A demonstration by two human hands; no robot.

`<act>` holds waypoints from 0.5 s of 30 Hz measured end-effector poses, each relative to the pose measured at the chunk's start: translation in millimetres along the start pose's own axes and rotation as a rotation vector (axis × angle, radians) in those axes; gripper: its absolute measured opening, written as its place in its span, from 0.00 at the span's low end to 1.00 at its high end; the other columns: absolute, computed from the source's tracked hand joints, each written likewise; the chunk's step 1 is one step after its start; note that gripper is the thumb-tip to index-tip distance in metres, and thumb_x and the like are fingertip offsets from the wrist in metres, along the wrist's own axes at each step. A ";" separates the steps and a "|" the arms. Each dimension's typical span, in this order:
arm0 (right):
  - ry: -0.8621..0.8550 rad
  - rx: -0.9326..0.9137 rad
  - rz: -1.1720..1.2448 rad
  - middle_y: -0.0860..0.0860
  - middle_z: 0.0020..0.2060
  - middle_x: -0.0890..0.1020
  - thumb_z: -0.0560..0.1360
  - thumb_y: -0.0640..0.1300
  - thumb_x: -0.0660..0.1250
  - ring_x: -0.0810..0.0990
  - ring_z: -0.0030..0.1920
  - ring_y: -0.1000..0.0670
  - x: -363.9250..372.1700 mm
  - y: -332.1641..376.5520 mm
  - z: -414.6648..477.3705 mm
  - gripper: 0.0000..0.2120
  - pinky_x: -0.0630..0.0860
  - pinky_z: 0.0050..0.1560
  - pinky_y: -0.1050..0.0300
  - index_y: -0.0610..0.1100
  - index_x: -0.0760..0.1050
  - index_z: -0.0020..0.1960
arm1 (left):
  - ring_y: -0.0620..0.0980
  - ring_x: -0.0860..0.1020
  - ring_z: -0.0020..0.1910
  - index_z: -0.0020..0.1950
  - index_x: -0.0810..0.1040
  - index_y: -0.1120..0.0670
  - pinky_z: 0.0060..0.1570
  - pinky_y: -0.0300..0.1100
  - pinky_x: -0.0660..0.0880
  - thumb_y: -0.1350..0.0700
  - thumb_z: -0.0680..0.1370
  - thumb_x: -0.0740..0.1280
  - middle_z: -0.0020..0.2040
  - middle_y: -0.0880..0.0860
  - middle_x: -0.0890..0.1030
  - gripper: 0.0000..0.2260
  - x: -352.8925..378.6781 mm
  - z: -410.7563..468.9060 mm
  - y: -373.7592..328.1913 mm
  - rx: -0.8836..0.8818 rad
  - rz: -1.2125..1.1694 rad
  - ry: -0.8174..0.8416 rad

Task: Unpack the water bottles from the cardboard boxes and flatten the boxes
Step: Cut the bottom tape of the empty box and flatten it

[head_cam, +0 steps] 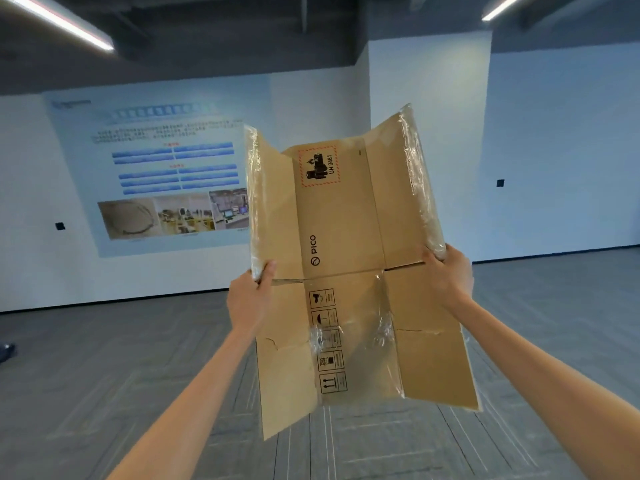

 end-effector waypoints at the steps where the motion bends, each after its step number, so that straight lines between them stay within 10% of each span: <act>1: -0.004 -0.007 -0.002 0.49 0.32 0.77 0.78 0.54 0.64 0.73 0.32 0.51 11.0 -6.4 22.9 0.13 0.67 0.32 0.57 0.45 0.75 0.42 | 0.48 0.68 0.26 0.29 0.66 0.54 0.27 0.42 0.60 0.42 0.81 0.62 0.26 0.50 0.70 0.24 16.1 18.8 2.7 0.011 0.006 -0.006; 15: 0.152 0.006 0.091 0.50 0.34 0.79 0.76 0.55 0.67 0.75 0.34 0.48 284.6 -74.7 283.5 0.14 0.68 0.33 0.55 0.44 0.78 0.45 | 0.47 0.64 0.25 0.28 0.63 0.55 0.28 0.41 0.59 0.45 0.81 0.62 0.25 0.49 0.66 0.25 142.8 289.1 124.7 -0.027 0.083 -0.098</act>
Point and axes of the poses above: each hand's wrist, its own z-axis towards the middle knuckle, its own x-axis out of the palm, y = z × x, the point moved 4 cm from there along z, towards the middle knuckle
